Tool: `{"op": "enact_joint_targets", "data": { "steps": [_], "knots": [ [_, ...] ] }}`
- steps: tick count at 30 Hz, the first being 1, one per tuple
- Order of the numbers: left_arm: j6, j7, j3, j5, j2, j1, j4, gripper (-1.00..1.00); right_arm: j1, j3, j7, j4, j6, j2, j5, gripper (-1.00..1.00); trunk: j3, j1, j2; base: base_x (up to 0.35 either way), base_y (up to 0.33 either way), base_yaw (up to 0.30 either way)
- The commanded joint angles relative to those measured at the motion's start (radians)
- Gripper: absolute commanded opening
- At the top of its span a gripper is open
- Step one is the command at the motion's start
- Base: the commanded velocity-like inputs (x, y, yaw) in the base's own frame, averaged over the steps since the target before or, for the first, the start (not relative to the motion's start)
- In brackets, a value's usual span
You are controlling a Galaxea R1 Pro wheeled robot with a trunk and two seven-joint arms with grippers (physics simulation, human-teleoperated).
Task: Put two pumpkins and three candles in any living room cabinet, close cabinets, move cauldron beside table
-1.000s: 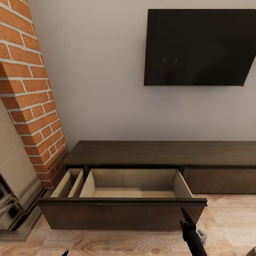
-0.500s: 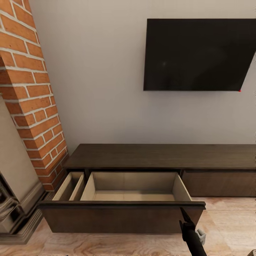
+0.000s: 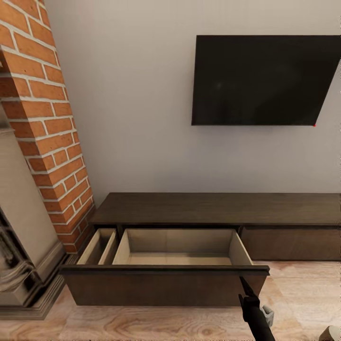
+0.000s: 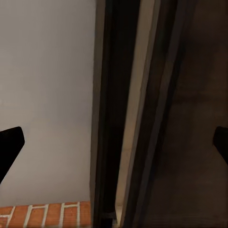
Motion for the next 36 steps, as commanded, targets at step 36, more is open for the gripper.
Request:
{"op": "enact_joint_targets", "data": {
  "steps": [36],
  "knots": [
    [0.038,-0.002,0.0,-0.002,0.008,0.002,-0.003,1.0,0.103,0.015,0.195,0.001,0.007,-0.033,0.219,1.0,0.112,-0.138,0.252,-0.033,0.007,0.0]
  ]
}}
